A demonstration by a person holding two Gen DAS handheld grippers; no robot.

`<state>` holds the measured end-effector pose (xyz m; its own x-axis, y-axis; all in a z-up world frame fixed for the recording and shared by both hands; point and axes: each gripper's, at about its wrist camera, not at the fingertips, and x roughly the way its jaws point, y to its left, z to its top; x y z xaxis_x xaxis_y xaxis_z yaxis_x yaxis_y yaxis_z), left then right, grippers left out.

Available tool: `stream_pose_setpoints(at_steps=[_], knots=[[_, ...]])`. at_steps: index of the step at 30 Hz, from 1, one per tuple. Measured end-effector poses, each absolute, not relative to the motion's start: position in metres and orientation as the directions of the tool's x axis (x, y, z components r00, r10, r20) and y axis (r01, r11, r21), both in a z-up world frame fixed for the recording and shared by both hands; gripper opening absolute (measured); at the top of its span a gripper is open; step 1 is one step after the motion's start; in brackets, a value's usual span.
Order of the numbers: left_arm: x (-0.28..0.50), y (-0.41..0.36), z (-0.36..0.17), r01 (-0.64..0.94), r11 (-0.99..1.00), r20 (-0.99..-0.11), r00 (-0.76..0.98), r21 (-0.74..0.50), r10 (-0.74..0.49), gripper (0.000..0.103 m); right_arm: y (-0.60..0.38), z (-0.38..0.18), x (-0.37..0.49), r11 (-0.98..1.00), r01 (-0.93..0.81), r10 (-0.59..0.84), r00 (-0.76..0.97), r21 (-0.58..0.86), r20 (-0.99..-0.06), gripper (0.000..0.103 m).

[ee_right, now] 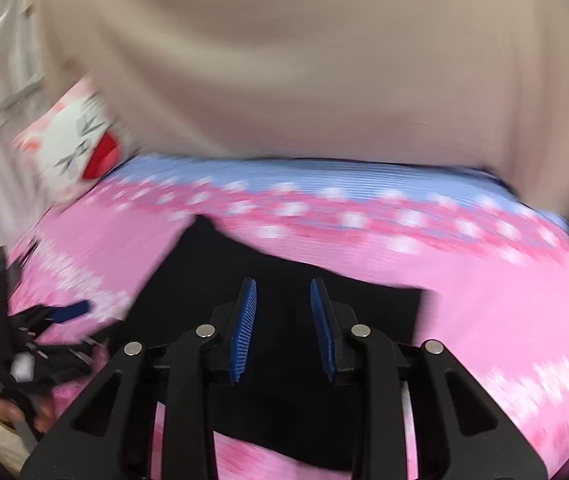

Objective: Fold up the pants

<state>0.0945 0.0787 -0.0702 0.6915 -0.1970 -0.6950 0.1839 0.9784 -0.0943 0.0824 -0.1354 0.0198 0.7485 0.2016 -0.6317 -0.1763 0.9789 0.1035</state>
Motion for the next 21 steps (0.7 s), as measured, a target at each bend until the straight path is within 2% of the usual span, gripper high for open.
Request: stream_pose_setpoints(at_steps=[4,9,12,18,21], knots=[[0.099,0.074,-0.083,0.179,0.981,-0.717,0.673,-0.078,-0.18,0.072,-0.075,-0.016,0.141,0.953,-0.294,0.261,0.659,0.079,-0.705,0.026],[0.104,0.078,-0.095,0.176,0.982,-0.728,0.664,-0.074,-0.173,0.076,-0.04,-0.075,0.204,0.957,-0.283,0.224,0.574,0.066,-0.788,0.026],[0.105,0.079,-0.099,0.18,0.981,-0.727,0.665,-0.069,-0.173,0.078,-0.043,-0.071,0.213,0.954,-0.268,0.267,0.556,0.134,-0.787,0.026],[0.105,0.081,-0.105,0.184,0.979,-0.73,0.656,-0.091,-0.191,0.081,-0.034,-0.031,0.194,0.947,-0.295,0.289,0.619,0.124,-0.731,0.028],[0.106,0.079,-0.106,0.176,0.98,-0.732,0.655,-0.093,-0.187,0.081,-0.018,-0.04,0.218,0.946,-0.309,0.272,0.578,0.103,-0.769,0.027]])
